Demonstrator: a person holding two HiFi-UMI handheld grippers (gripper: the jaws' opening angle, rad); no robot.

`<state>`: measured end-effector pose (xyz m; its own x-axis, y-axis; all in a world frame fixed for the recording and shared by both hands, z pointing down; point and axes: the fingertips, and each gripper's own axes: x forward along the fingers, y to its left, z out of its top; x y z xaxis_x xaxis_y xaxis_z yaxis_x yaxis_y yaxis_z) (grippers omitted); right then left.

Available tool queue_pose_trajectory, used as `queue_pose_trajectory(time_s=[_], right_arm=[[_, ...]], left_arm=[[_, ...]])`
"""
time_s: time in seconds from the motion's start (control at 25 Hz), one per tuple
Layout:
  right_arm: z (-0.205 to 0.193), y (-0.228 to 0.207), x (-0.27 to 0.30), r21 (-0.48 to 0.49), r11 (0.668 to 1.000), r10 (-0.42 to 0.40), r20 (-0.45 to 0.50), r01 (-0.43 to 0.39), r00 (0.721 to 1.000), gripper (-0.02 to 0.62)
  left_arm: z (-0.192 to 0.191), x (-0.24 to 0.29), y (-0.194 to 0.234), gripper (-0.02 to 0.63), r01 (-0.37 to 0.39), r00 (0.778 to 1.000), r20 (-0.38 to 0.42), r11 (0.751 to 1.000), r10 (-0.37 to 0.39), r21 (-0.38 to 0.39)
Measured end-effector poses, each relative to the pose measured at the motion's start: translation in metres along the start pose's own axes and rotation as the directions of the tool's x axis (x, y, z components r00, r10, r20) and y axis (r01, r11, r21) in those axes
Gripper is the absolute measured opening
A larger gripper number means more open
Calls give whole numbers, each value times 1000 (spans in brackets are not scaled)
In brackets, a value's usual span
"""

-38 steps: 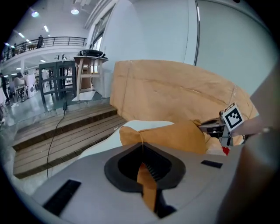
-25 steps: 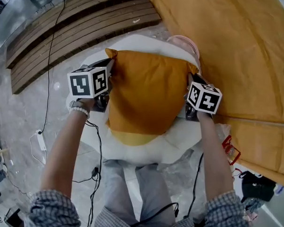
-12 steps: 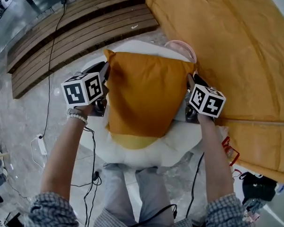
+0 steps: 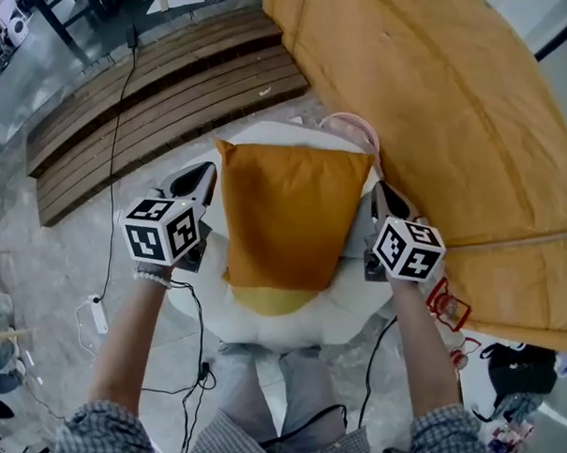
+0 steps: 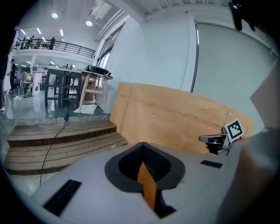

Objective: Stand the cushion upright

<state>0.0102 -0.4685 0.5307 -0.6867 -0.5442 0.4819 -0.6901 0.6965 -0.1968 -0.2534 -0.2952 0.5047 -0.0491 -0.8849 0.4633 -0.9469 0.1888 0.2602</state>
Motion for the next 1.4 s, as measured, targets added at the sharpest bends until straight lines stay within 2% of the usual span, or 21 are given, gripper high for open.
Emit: queue_pose_trajectory(time_s=[0.2,0.36,0.6,0.76,0.92,1.08,1.16,1.4], right_arm=[[26,27,-49,15,999,37,29,-38,999,6],[51,56,-95,39,994,103,66,-106,992,6],[81,86,-158,-18,991,135,124,-134,983,6],[100,92,-202,-58,991,125,162,-117,979,6],[129,85,-245,-65,996,80,226,-67,971,6],[148,91,-272,-73,996,73,270,-55,960,6],[154,97,-282,-80,995,74,282,-54,957,6],[161,108,-309,-58,997,63,309,-47,949,6]], left_arm=[[32,-52,-30,8,68,997,44,996,-71,51],[66,-98,-58,8,137,982,123,990,-140,37],[88,-153,-104,8,188,971,118,970,-206,153],[98,-197,-126,8,183,971,116,965,-207,190],[121,-236,-140,8,169,964,174,966,-203,194],[134,-263,-152,8,119,964,197,952,-179,281],[135,-274,-159,8,113,962,207,947,-180,302],[138,-297,-165,8,115,949,259,961,-182,253]])
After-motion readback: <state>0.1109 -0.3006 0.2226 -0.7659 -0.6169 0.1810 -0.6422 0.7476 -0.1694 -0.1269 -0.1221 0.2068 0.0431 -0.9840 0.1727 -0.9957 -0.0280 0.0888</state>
